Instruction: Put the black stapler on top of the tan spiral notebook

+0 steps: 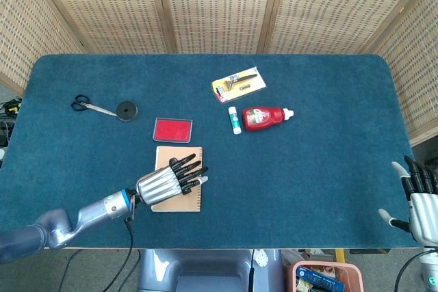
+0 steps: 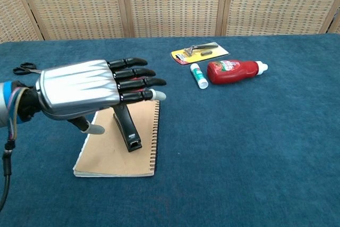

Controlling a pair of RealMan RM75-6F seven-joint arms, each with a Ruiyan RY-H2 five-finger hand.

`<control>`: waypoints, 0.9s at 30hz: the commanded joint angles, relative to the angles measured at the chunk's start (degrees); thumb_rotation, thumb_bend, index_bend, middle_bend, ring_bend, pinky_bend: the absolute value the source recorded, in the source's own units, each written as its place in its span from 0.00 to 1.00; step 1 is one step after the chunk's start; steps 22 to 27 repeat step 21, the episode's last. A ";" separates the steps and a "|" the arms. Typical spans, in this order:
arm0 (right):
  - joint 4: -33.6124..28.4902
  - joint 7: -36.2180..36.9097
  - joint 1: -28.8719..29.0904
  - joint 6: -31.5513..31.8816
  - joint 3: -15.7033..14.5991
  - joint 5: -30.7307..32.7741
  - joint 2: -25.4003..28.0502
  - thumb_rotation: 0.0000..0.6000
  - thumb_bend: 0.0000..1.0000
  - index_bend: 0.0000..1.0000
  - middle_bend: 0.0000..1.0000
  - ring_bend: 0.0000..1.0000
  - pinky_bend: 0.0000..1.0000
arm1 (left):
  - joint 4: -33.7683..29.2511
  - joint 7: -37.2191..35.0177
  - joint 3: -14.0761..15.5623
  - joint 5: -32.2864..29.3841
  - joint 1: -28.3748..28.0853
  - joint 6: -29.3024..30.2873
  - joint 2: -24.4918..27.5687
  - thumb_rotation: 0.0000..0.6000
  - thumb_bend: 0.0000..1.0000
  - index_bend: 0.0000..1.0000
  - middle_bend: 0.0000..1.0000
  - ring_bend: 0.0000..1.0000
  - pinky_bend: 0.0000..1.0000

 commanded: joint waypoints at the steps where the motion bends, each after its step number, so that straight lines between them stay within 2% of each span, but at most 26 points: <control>1: -0.13 0.00 -0.06 0.13 -0.05 -0.12 0.07 1.00 0.00 0.00 0.00 0.00 0.00 | -5.20 -0.56 -0.76 -1.37 2.68 4.54 4.80 1.00 0.00 0.00 0.00 0.00 0.00; 3: -0.28 -0.06 -0.07 0.21 -0.08 -0.28 0.12 1.00 0.00 0.00 0.00 0.00 0.00 | -10.00 -0.21 -1.95 -5.16 5.73 7.14 8.48 1.00 0.00 0.00 0.00 0.00 0.00; 7: -0.42 0.11 -0.13 0.20 -0.03 -0.08 0.29 1.00 0.00 0.00 0.00 0.00 0.00 | -28.81 8.41 -4.04 -22.37 15.13 8.44 18.83 1.00 0.00 0.00 0.00 0.00 0.00; 10: -0.50 0.30 -0.17 0.14 -0.08 -0.07 0.44 1.00 0.00 0.00 0.00 0.00 0.00 | -37.52 6.39 -4.41 -28.79 20.96 13.31 24.17 1.00 0.00 0.00 0.00 0.00 0.00; 13: -0.60 0.56 -0.29 0.32 -0.13 -0.19 0.57 1.00 0.00 0.00 0.00 0.00 0.00 | -38.87 1.70 -3.85 -32.10 25.77 17.12 26.73 1.00 0.00 0.00 0.00 0.00 0.00; 19: -0.89 0.82 -0.60 1.08 -0.38 -1.04 0.83 1.00 0.00 0.00 0.00 0.00 0.00 | -37.59 -6.21 -2.89 -36.35 31.97 19.30 27.59 1.00 0.00 0.00 0.00 0.00 0.00; 27: -0.98 0.70 -0.72 1.40 -0.50 -1.45 0.88 1.00 0.00 0.00 0.00 0.00 0.00 | -36.12 -7.52 -2.77 -35.75 33.15 19.84 26.92 1.00 0.00 0.00 0.00 0.00 0.00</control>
